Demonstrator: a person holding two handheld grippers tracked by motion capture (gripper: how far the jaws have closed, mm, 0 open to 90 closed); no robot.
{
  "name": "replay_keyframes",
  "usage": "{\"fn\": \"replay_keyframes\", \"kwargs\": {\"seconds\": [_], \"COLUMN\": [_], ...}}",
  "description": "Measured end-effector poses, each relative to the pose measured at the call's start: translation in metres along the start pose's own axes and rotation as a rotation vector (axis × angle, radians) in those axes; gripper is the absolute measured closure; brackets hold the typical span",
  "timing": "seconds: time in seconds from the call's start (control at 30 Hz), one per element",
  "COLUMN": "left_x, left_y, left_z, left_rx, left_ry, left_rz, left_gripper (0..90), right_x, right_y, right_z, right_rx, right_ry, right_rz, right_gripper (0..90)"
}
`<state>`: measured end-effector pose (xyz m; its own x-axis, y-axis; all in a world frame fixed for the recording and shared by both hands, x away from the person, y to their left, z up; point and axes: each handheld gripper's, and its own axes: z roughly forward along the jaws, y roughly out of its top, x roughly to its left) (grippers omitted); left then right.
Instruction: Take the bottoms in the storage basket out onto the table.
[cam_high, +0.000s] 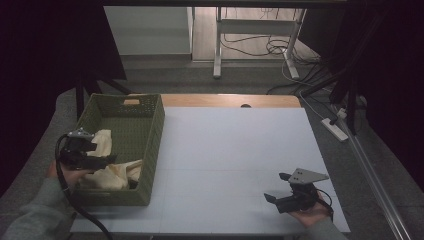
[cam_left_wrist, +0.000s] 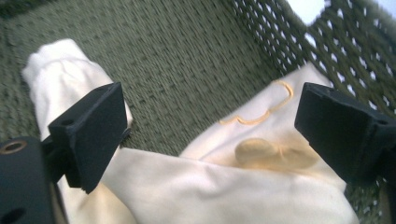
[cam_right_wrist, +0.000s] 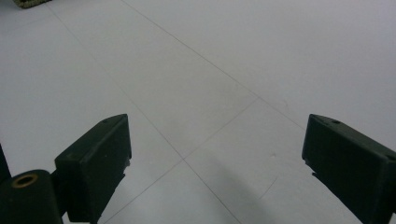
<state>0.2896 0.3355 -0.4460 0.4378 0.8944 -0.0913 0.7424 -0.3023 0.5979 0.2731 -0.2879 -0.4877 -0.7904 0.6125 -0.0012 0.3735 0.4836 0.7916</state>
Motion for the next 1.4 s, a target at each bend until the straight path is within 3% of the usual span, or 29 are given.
{"fn": "replay_keyframes", "kwargs": {"seconds": [0.37,0.47,0.57,0.67,0.87,0.93,1.4], "left_x": [0.001,0.0,-0.001,-0.006,-0.009,-0.01,-0.016], "left_y": [0.009,0.013,0.014,0.015,0.016,0.016,0.02], "left_z": [0.007,0.01,0.012,0.017,0.02,0.023,0.044], "left_rx": [0.085,0.124,0.14,0.195,0.25,0.295,0.409], "left_ry": [-0.018,-0.041,-0.061,-0.098,-0.124,-0.14,-0.177], "left_rz": [0.091,0.133,0.149,0.186,0.217,0.243,0.281], "left_gripper": [10.1,10.6,10.8,10.9,11.2,11.2,11.4], "right_x": [-0.001,-0.001,-0.001,-0.001,-0.001,-0.001,0.001], "right_y": [-0.001,-0.002,-0.002,-0.002,-0.002,-0.002,0.0], "right_z": [0.002,0.002,0.002,0.003,0.003,0.003,0.007], "right_rx": [0.009,0.012,0.013,0.014,0.015,0.011,0.019], "right_ry": [0.003,0.005,0.006,0.006,0.008,0.015,0.021], "right_rz": [0.005,0.004,0.004,0.006,0.008,0.016,0.009], "right_gripper": [8.6,8.5,8.5,8.6,8.5,8.6,8.5]}}
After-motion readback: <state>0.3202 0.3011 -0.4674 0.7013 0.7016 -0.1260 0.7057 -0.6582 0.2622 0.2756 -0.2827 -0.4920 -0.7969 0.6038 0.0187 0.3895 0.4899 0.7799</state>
